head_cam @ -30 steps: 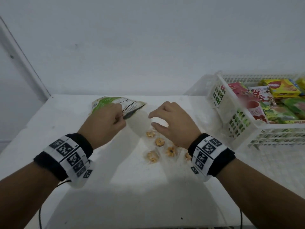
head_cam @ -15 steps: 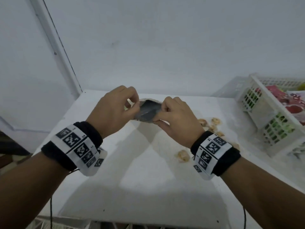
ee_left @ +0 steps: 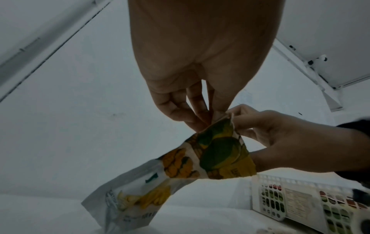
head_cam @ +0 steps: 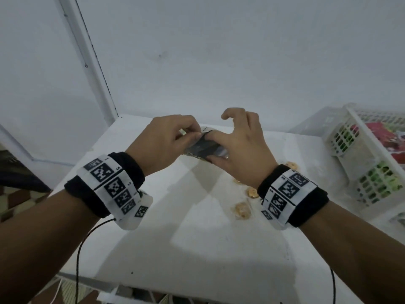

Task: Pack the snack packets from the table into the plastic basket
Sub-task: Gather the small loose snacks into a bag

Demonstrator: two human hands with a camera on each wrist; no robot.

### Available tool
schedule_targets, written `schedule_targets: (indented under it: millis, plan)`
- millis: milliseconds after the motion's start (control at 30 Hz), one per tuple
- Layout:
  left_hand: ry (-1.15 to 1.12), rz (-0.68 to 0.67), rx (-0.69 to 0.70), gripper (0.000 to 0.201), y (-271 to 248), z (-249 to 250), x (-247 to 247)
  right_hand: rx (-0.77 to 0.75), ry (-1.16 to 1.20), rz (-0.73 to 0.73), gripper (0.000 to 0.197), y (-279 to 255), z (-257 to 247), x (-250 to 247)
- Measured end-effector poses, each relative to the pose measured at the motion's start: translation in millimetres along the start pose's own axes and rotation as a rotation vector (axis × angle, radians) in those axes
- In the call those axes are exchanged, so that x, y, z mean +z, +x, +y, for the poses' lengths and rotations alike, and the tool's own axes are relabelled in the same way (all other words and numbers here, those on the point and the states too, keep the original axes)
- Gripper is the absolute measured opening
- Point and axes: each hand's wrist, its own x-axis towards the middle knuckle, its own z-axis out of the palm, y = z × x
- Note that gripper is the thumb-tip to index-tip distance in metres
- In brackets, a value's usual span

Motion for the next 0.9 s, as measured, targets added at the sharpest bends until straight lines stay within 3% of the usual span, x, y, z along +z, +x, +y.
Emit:
schedule_targets:
  millis: [133,300,500,667,900]
  plan:
    - [-0.045,-0.001,-0.018,0.011,-1.8,12.0,2.4,-0.041,-0.07,-0.106,0.024,12.0,3.8,0.5]
    - [-0.094,0.012,-0.108,0.01,-6.0,20.9,-0.8,-0.084,-0.126,-0.13,0.005,23.4,3.0,7.6]
    - [0.028,0.069,-0.204,0.011,-19.6,18.1,-8.7,-0.209,-0.008,-0.075,0.009,16.5,-3.0,18.3]
    - [0.044,0.104,-0.192,0.011,-30.4,12.4,-6.7,-0.222,0.034,-0.066,0.029,8.6,-9.2,18.4]
    - [-0.005,0.069,-0.102,0.012,-26.8,-7.0,-9.8,-0.213,-0.048,-0.106,0.018,14.0,-19.4,26.4]
